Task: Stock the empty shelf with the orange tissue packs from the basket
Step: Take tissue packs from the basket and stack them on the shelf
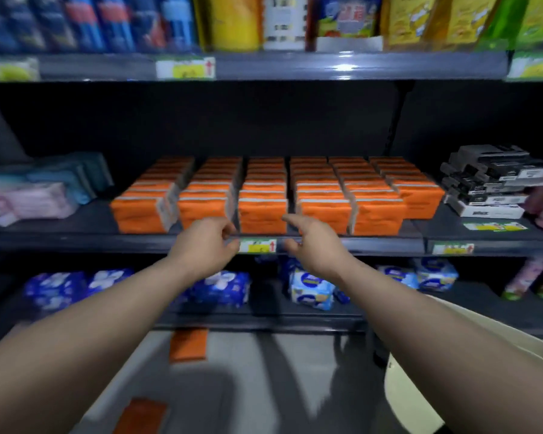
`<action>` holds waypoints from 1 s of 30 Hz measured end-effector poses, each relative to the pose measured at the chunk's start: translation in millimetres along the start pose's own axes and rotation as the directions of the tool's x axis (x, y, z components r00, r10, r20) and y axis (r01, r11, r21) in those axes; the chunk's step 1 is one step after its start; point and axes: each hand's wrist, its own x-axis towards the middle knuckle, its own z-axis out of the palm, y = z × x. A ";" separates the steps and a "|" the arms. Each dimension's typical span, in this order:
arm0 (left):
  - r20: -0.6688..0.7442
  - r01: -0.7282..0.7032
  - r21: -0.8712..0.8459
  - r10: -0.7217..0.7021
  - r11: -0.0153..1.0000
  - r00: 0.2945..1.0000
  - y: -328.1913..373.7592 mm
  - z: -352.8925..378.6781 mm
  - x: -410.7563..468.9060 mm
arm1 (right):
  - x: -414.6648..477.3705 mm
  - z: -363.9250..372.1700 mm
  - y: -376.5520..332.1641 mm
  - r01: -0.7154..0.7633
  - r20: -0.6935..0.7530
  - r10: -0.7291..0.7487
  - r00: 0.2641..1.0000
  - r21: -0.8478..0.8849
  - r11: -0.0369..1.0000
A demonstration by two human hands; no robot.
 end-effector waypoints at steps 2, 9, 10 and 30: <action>0.022 0.085 0.018 -0.086 0.996 0.996 -35.3 -6.2 -22.1 | -0.9 25.7 -22.6 0.007 0.041 -0.009 0.999 0.047 0.999; 0.114 0.383 0.055 -0.387 0.922 0.915 -145.9 11.4 -85.3 | -1.2 121.5 -66.3 -0.029 0.206 0.003 0.979 0.125 0.992; 0.141 0.421 0.048 -0.423 0.906 0.895 -159.8 19.1 -91.7 | -1.4 136.8 -67.8 -0.037 0.230 0.006 0.973 0.128 0.991; 0.518 0.737 0.193 -0.705 0.647 0.484 -361.3 228.8 -163.3 | 0.8 386.3 -21.8 -0.149 0.601 0.093 0.794 0.043 0.988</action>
